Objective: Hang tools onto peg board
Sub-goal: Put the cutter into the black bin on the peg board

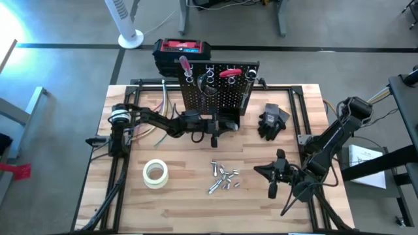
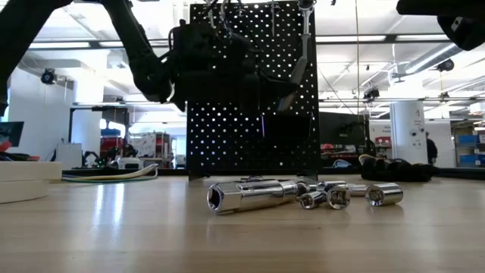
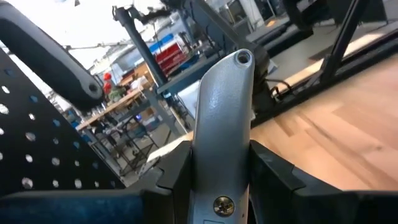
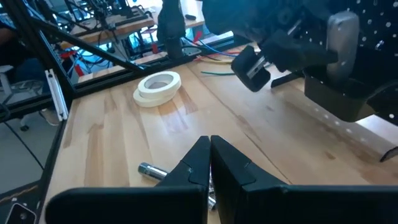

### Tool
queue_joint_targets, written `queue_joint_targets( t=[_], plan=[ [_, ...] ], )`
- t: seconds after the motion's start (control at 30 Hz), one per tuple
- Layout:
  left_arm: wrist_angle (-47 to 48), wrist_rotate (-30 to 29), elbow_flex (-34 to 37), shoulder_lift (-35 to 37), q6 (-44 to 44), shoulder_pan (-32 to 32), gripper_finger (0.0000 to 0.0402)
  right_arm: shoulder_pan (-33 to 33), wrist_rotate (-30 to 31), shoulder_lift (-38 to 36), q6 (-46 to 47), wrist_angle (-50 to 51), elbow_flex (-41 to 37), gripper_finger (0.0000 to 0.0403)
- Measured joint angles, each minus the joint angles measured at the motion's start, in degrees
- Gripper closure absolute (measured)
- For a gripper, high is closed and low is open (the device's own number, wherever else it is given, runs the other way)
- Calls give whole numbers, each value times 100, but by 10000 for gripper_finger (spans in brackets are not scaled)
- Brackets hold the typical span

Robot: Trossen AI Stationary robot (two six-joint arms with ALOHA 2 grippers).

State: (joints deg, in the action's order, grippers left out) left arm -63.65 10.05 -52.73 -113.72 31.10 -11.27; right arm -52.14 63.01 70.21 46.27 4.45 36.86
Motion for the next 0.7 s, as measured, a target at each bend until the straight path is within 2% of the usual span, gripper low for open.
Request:
queue_joint_targets(
  t=[0.13, 0.23, 0.43, 0.57, 0.7],
  plan=[
    [286, -61, 0, 3, 214, -14, 263, 93, 4, -2, -36, 2, 0, 401],
    [408, -147, 0, 9, 192, -10, 260, 148, 4, -2, -43, 10, 0, 401],
    [572, -761, -2, 84, -451, -6, 268, 195, 6, -2, -40, 96, 0, 401],
    [742, -799, 0, 215, -768, -10, 261, 194, 6, -4, -42, 118, 0, 401],
    [1346, -801, 13, 431, -817, -8, 246, 194, 6, -4, -71, 129, 0, 401]
  ],
)
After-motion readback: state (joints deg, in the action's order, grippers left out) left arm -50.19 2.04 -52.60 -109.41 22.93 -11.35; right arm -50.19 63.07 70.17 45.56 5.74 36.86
